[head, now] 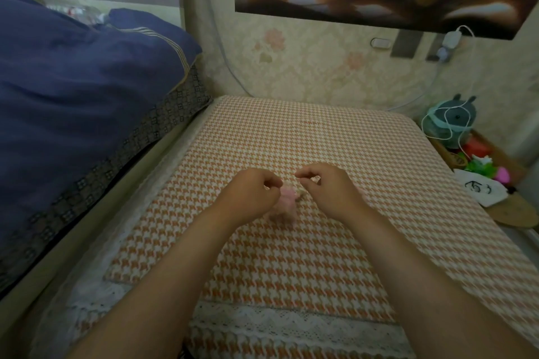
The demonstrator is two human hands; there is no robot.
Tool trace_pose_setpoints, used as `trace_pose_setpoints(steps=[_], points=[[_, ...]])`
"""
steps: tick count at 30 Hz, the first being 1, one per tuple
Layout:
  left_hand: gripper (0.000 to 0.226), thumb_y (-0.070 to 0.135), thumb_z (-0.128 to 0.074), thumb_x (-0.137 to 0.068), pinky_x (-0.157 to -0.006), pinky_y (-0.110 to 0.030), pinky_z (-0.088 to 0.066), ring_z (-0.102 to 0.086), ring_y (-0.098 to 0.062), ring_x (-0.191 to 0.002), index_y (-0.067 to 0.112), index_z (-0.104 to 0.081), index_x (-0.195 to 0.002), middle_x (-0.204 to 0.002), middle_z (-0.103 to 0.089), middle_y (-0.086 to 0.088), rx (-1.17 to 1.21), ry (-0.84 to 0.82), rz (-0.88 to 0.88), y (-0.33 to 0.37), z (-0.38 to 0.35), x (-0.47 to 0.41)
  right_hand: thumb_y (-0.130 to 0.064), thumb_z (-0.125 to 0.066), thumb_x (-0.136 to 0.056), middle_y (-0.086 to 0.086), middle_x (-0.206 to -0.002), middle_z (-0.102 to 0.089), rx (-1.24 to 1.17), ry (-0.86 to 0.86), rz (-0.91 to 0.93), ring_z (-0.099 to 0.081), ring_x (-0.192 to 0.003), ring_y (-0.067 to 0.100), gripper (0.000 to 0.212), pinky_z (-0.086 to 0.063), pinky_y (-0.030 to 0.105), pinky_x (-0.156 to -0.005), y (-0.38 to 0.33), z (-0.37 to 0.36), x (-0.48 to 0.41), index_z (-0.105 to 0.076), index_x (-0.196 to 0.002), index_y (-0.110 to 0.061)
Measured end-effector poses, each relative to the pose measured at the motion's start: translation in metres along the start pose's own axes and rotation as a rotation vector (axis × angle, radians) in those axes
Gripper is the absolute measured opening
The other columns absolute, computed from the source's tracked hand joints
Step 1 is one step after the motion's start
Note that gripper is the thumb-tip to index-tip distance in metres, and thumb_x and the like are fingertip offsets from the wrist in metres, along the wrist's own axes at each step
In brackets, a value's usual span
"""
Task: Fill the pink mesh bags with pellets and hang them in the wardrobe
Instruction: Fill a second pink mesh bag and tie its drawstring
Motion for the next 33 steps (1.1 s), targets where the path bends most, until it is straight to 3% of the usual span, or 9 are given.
trace_pose_setpoints(steps=[4, 7, 13, 17, 22, 25, 30, 33], points=[[0.022, 0.022, -0.057, -0.090, -0.072, -0.026, -0.056, -0.066, -0.007, -0.079, 0.025, -0.075, -0.102, -0.100, -0.073, 0.008, 0.019, 0.035, 0.025, -0.004, 0.003, 0.000, -0.018, -0.055, -0.097, -0.007, -0.134, -0.064, 0.161, -0.135, -0.062, -0.059, -0.123, 0.015, 0.034, -0.049, 0.040, -0.103, 0.020, -0.026, -0.005, -0.066, -0.127, -0.030], [0.019, 0.027, -0.060, -0.089, -0.071, -0.034, -0.058, -0.067, -0.009, -0.075, 0.021, -0.077, -0.086, -0.085, -0.075, 0.005, 0.007, 0.076, 0.025, -0.004, 0.006, 0.000, -0.015, -0.048, -0.095, -0.003, -0.140, -0.060, 0.273, -0.225, -0.060, -0.057, -0.125, 0.019, 0.044, -0.048, 0.043, -0.102, 0.027, -0.043, -0.004, -0.062, -0.133, -0.033], [0.015, 0.023, -0.063, -0.087, -0.071, -0.025, -0.055, -0.065, -0.004, -0.079, 0.021, -0.078, -0.085, -0.084, -0.074, 0.008, 0.008, 0.083, 0.016, -0.004, 0.006, 0.001, -0.013, -0.054, -0.095, 0.006, -0.125, -0.064, 0.283, -0.192, -0.058, -0.062, -0.113, 0.027, 0.035, -0.051, 0.044, -0.095, 0.031, -0.049, -0.007, -0.066, -0.128, -0.021], [0.016, 0.024, -0.062, -0.089, -0.065, -0.009, -0.040, -0.057, 0.006, -0.079, 0.024, -0.076, -0.099, -0.095, -0.068, 0.016, 0.020, 0.016, -0.002, -0.003, -0.001, 0.000, -0.018, -0.059, -0.094, -0.005, -0.107, -0.066, 0.173, -0.164, -0.145, -0.063, -0.100, 0.019, 0.034, -0.053, 0.042, -0.090, 0.042, -0.045, -0.005, -0.062, -0.127, -0.026], [0.022, 0.023, -0.059, -0.091, -0.079, -0.019, -0.041, -0.056, -0.002, -0.087, 0.024, -0.074, -0.108, -0.107, -0.069, 0.012, 0.013, -0.012, -0.001, -0.004, -0.005, 0.000, -0.023, -0.069, -0.091, -0.015, -0.096, -0.067, -0.029, 0.024, -0.090, -0.063, -0.093, 0.004, 0.018, -0.051, 0.026, -0.087, 0.018, -0.012, -0.007, -0.072, -0.109, -0.025], [0.024, 0.022, -0.057, -0.092, -0.082, -0.021, -0.043, -0.058, -0.004, -0.092, 0.024, -0.073, -0.110, -0.110, -0.069, 0.010, 0.032, -0.018, 0.003, -0.006, -0.006, -0.001, -0.025, -0.074, -0.088, -0.019, -0.092, -0.069, -0.185, 0.054, -0.019, -0.059, -0.073, -0.008, 0.011, -0.048, 0.015, -0.076, -0.014, 0.003, -0.003, -0.075, -0.100, -0.028], [0.022, 0.020, -0.056, -0.093, -0.072, -0.019, -0.042, -0.061, -0.008, -0.089, 0.024, -0.072, -0.107, -0.098, -0.068, 0.011, 0.085, -0.028, -0.010, -0.004, -0.007, -0.001, -0.029, -0.078, -0.084, -0.030, -0.075, -0.068, -0.164, -0.022, 0.079, -0.057, -0.059, -0.002, 0.010, -0.048, 0.015, -0.060, -0.043, 0.002, 0.007, -0.073, -0.086, -0.038], [0.022, 0.022, -0.056, -0.093, -0.075, -0.023, -0.045, -0.063, -0.008, -0.090, 0.025, -0.072, -0.107, -0.099, -0.070, 0.010, 0.106, -0.035, -0.004, -0.008, -0.006, 0.000, -0.036, -0.076, -0.085, -0.029, -0.086, -0.068, -0.031, -0.040, 0.143, -0.058, -0.064, 0.000, 0.010, -0.051, 0.021, -0.065, -0.049, -0.003, 0.012, -0.077, -0.095, -0.036]])
Point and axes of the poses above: each hand's wrist, its own x-axis away from the middle knuckle, its own z-axis out of the back of the hand, y = z × x, the point moved 10 cm from there along -x, towards the middle knuckle
